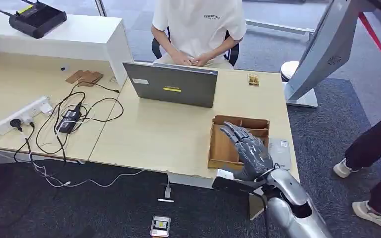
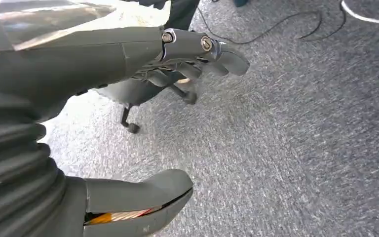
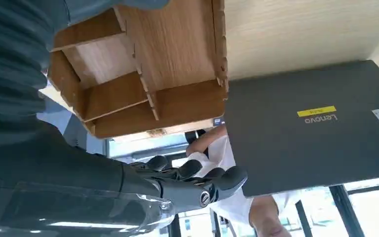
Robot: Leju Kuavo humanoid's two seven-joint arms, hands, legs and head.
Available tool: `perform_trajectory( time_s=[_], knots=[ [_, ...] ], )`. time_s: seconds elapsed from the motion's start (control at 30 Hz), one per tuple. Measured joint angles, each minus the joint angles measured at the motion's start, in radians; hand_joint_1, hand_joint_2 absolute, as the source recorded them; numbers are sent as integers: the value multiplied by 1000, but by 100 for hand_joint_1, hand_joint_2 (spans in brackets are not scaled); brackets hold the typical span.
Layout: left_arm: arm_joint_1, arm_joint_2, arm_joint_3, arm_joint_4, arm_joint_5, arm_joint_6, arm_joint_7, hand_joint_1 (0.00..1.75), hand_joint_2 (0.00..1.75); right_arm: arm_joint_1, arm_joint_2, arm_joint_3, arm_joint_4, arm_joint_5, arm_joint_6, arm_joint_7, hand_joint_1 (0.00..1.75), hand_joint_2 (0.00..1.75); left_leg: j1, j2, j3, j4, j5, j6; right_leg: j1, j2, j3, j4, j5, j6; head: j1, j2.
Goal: Pass the card to the sensor for recognition and then transmit it.
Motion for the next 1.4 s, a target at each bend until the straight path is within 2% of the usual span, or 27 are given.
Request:
perform_trajectory(
  time_s=[0.27, 0.6, 1.07, 1.4],
  knots=[
    [12, 0, 15, 0, 11, 15, -5, 0, 175, 10, -2, 12, 13, 103, -69, 44, 0, 175, 0, 0, 0, 0, 0, 0, 0, 0, 0, 0, 0, 0, 0, 0],
    [26, 0, 34, 1, 20, 23, -10, 0, 175, 10, -2, 23, 64, 143, -132, 79, 0, 175, 0, 0, 0, 0, 0, 0, 0, 0, 0, 0, 0, 0, 0, 0],
    [28, 0, 39, 1, 8, 23, -7, 0, 175, 13, -3, 24, 112, 140, -141, 85, 0, 175, 0, 0, 0, 0, 0, 0, 0, 0, 0, 0, 0, 0, 0, 0],
    [32, 1, 42, 2, 14, 23, -6, 0, 175, 13, -25, 24, 144, 156, -141, 92, 0, 175, 0, 0, 0, 0, 0, 0, 0, 0, 0, 0, 0, 0, 0, 0]
  ],
)
